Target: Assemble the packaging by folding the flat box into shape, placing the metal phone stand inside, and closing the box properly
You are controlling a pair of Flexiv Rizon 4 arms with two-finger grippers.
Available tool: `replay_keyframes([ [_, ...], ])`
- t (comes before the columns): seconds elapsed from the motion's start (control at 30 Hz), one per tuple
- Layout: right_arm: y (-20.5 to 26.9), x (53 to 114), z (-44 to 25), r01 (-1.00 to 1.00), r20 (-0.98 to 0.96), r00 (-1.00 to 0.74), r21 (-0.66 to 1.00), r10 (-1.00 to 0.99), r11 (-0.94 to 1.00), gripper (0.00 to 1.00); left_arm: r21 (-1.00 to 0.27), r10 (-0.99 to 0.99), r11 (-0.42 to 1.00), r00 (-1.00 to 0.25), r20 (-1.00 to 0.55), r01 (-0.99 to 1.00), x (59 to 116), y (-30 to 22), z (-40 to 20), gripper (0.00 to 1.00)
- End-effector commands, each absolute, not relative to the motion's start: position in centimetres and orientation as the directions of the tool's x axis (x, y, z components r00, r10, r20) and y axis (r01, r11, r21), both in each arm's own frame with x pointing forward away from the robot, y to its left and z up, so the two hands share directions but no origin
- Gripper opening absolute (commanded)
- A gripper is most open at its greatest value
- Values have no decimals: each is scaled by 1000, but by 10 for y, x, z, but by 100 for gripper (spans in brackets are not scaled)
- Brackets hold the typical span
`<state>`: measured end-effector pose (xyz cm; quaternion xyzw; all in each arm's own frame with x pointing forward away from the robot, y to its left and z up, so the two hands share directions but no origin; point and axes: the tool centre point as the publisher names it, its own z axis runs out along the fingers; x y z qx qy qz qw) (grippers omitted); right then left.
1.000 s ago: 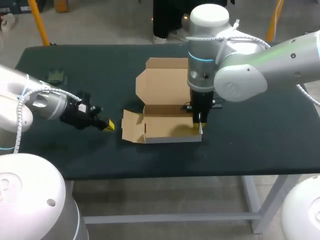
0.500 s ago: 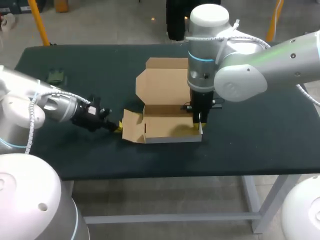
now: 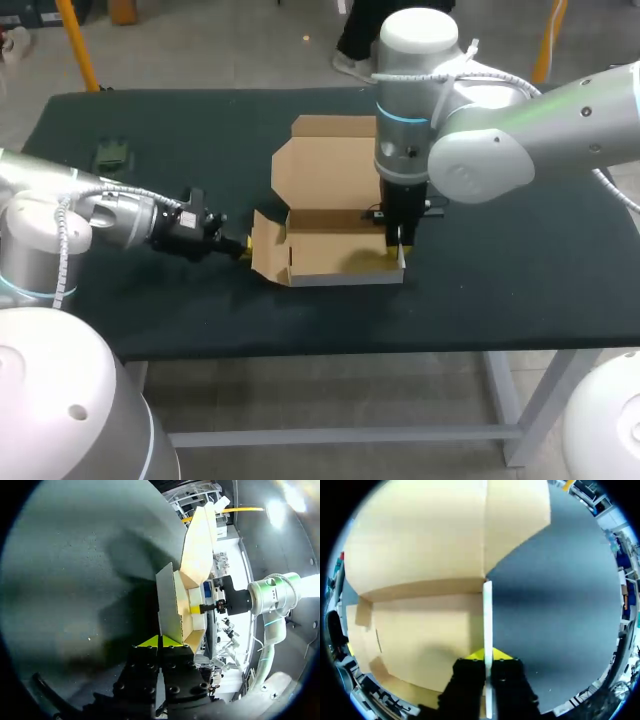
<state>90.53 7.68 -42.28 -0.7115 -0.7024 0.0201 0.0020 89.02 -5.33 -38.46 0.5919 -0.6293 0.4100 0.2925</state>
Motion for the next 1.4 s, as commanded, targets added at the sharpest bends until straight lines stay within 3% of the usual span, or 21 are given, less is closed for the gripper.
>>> replay_keyframes([
  [0.03,78,906,-424,999,-29,12,-34,1000,-13,0,-178,-482,-44,-136,866,-983,890,-59,-383,0],
  [0.57,78,906,-424,999,-29,12,-34,1000,-13,0,-182,-395,-30,-156,905,-983,890,-74,-369,0],
  [0.8,78,906,-424,999,-29,12,-34,1000,-13,0,-186,-391,-35,-158,907,-982,890,-75,-366,5],
  [0.87,78,906,-424,999,-29,12,-34,1000,-13,0,-184,-393,-36,-156,906,-982,890,-75,-366,7],
  [0.93,78,906,-424,999,-29,12,-34,1000,-13,0,-181,-393,-38,-152,907,-983,890,-75,-366,19],
  [1.4,78,906,-424,999,-29,12,-34,1000,-13,0,-158,-364,-39,-133,922,-987,890,-79,-374,33],
])
